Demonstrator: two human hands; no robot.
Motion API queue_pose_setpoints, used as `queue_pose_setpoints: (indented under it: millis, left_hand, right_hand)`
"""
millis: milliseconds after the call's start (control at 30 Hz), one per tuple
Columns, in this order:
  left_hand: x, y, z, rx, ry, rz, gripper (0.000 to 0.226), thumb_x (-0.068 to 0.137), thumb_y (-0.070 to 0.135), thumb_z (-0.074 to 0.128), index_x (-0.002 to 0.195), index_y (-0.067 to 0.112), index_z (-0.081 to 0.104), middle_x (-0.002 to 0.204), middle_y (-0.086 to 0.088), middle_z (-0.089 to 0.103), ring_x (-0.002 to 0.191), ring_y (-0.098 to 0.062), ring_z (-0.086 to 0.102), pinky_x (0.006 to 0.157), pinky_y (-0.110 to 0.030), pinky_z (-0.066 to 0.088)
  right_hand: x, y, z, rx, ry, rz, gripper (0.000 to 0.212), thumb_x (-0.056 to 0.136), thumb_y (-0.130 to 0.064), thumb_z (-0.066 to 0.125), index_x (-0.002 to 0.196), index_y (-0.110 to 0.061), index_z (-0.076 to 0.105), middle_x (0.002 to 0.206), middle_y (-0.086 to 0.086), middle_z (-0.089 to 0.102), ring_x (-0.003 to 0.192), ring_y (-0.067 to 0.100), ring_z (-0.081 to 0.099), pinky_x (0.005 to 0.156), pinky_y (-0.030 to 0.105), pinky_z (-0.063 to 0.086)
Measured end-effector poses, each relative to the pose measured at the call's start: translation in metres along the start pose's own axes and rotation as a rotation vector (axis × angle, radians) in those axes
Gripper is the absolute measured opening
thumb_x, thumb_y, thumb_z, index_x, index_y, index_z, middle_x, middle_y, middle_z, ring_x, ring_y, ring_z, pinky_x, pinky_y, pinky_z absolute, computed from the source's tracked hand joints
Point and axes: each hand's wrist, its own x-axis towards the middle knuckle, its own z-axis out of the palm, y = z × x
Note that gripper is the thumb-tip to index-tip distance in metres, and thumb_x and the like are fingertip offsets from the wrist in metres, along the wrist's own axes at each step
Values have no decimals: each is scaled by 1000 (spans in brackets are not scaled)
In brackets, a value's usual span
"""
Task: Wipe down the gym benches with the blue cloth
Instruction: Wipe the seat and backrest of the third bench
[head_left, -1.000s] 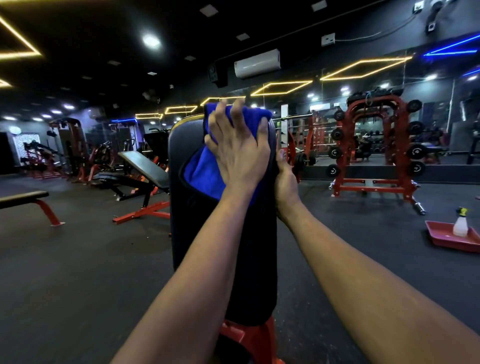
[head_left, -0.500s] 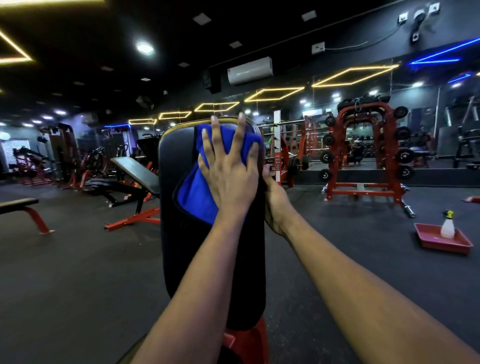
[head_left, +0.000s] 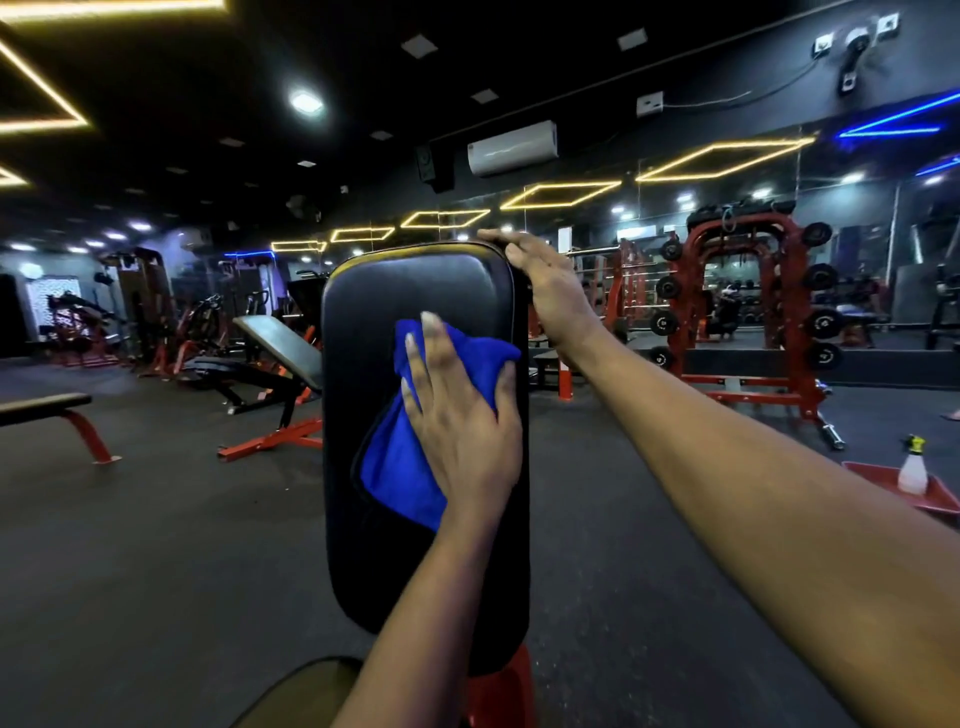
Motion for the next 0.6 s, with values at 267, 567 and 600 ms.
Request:
queue_pose_setpoints:
  millis: [267,567,600]
  left_hand:
    - [4,3,1,68,37,110,68,99,40,44,157,22,14,164,8,10,152,-12,-2,123,-44,11]
    - [37,15,-3,82,-10,71,68,98,44,38,157,22,12,165,6,7,152,-16,-2,123,-43,8]
    - [51,19,-4,70,-6,66,67,100,45,37,157,21,12,165,6,8,152,-15,-2,123,-43,7]
  right_hand:
    - [2,1,-7,82,-33,-11,36,105,-14,37,128,-12,65,109,-12,70,102,4,65,95,31,53]
    - [-4,8,4,162,43,-37,35,104,-16,38,127,-12,64,119,-4,69,114,16,64,97,30,51]
    - [-6,8,6,185,52,-37,35,105,-13,36,127,-10,63,120,-3,69,113,12,64,94,24,50]
